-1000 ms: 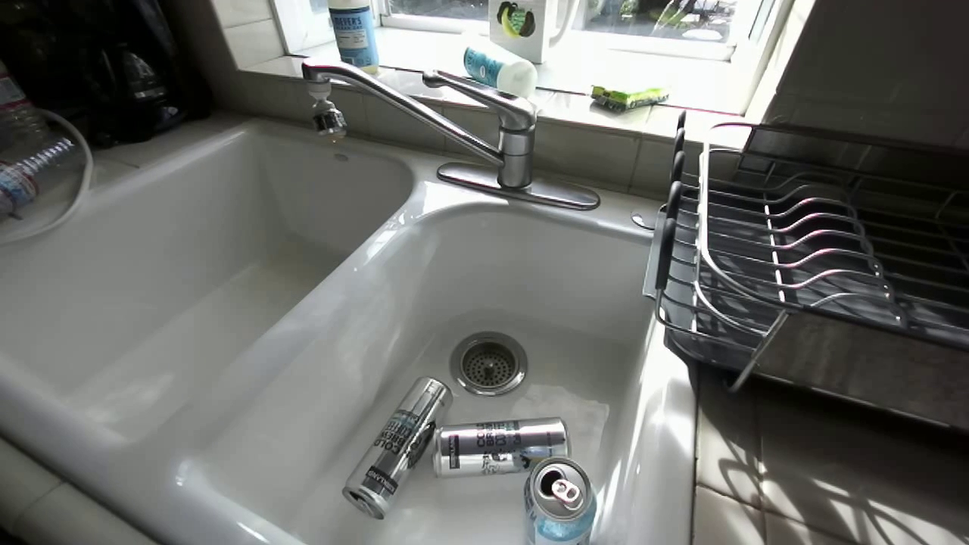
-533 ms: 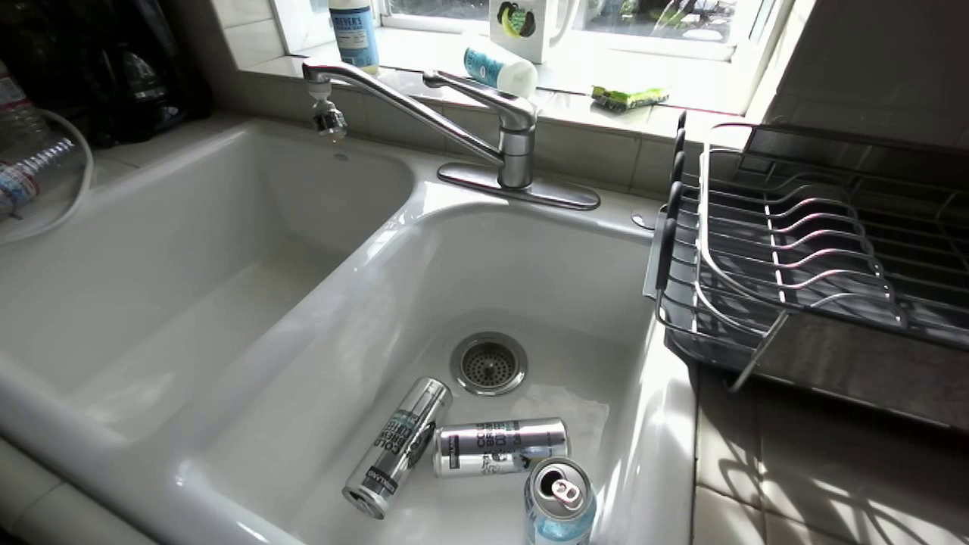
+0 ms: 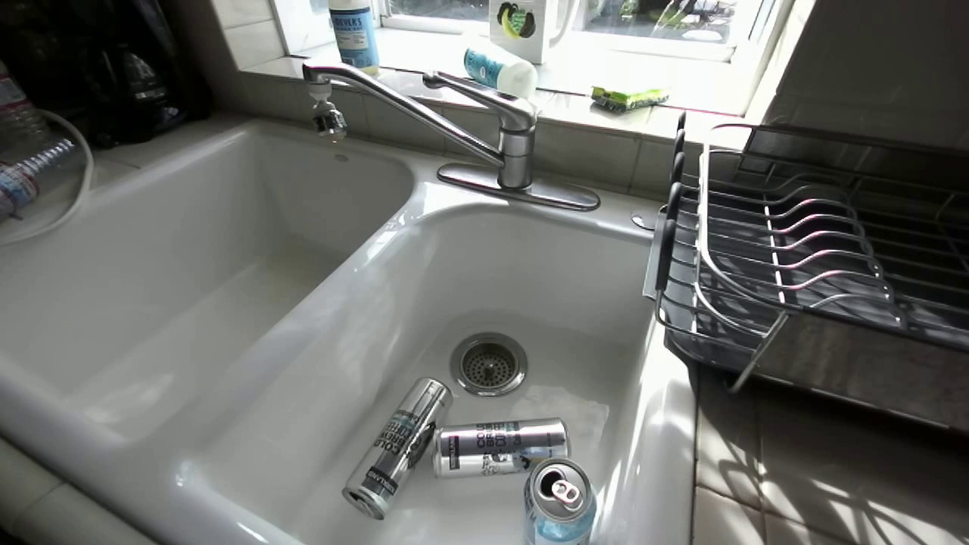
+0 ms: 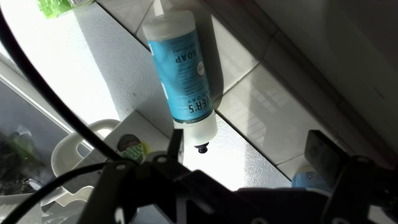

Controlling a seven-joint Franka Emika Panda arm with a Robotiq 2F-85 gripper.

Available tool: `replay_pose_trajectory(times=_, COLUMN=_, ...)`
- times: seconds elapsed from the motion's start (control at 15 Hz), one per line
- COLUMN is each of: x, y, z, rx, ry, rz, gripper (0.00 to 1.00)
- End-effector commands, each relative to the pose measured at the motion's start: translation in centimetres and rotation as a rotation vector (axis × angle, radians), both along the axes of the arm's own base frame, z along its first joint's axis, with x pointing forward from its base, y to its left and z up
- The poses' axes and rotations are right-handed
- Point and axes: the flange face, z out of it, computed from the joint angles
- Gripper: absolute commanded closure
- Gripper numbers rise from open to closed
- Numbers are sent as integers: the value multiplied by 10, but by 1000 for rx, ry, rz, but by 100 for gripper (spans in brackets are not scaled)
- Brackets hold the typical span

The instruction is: Put the bottles bottom first on the windowsill

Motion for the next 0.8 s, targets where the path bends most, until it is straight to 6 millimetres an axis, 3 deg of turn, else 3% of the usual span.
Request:
replay_pose_trajectory(times=0.0, x=8, y=-12, z=-3, rx=-44, ry=52, rz=113, gripper=0)
replay_pose_trajectory(times=0.2, x=12, y=-16, z=-3, rx=-79, ry=36, rz=181, gripper=0)
replay_pose_trajectory(times=0.27, x=53, y=-26, z=-21, rx=-91, ry=8, rz=206, gripper=0)
replay_pose_trajectory(times=0.53, x=82, y=-47, z=-49, rx=-75, ry=-68, rz=255, gripper=0)
replay_pose_trajectory(times=0.73, x=92, y=-57, z=-74, rx=-39, ry=-80, rz=278, gripper=0)
